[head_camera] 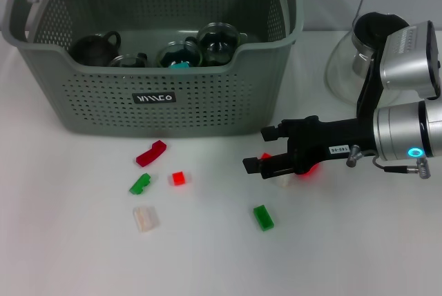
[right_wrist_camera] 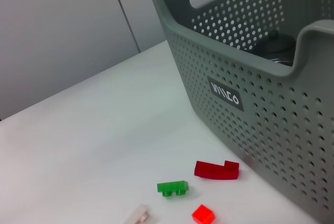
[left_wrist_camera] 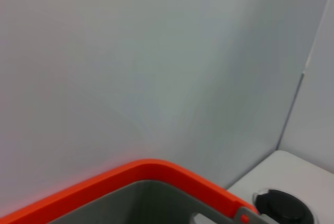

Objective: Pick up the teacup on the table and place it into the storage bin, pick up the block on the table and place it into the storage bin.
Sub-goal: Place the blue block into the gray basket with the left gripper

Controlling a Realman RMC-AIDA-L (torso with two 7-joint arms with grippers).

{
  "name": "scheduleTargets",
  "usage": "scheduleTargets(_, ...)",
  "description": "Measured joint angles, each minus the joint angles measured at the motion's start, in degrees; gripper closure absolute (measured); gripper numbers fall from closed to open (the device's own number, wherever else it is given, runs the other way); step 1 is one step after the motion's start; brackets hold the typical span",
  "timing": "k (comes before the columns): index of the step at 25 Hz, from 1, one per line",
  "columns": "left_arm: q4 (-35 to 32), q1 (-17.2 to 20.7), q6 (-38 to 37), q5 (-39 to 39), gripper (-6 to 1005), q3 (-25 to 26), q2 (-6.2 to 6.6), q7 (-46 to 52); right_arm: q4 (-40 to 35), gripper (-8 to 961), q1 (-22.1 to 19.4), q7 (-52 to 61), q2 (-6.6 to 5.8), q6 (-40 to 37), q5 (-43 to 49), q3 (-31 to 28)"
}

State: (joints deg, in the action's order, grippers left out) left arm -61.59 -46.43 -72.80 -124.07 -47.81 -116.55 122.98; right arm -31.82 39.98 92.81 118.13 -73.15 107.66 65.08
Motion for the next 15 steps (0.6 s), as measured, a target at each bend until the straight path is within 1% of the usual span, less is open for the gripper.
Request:
scheduleTargets(6, 1.12, 0.19, 2.68, -0.43, 598, -0.11, -0.35, 0.54, -0.01, 28, 0.01, 0.17, 0.00, -0.07, 0.06, 0.05)
scheduleTargets(7, 1.12, 0.24, 3.07, -0.56, 581, -0.10, -0.53, 0.59, 0.00, 28, 0.01, 0.21, 0.00, -0.10, 0.07, 0.05)
scheduleTargets(12, 0.86, 0.35, 3.05, -0.57, 499, -0.09, -0.57, 0.60, 0.03, 28, 0.00, 0.33, -0.10, -0.68, 0.10, 0.05)
scheduleTargets(15, -1.00, 1.23, 2.16, -0.40, 449, -0.03, -0.60, 0.48, 0.05, 28, -0.04, 0.34, -0.10, -0.71, 0.09, 0.05)
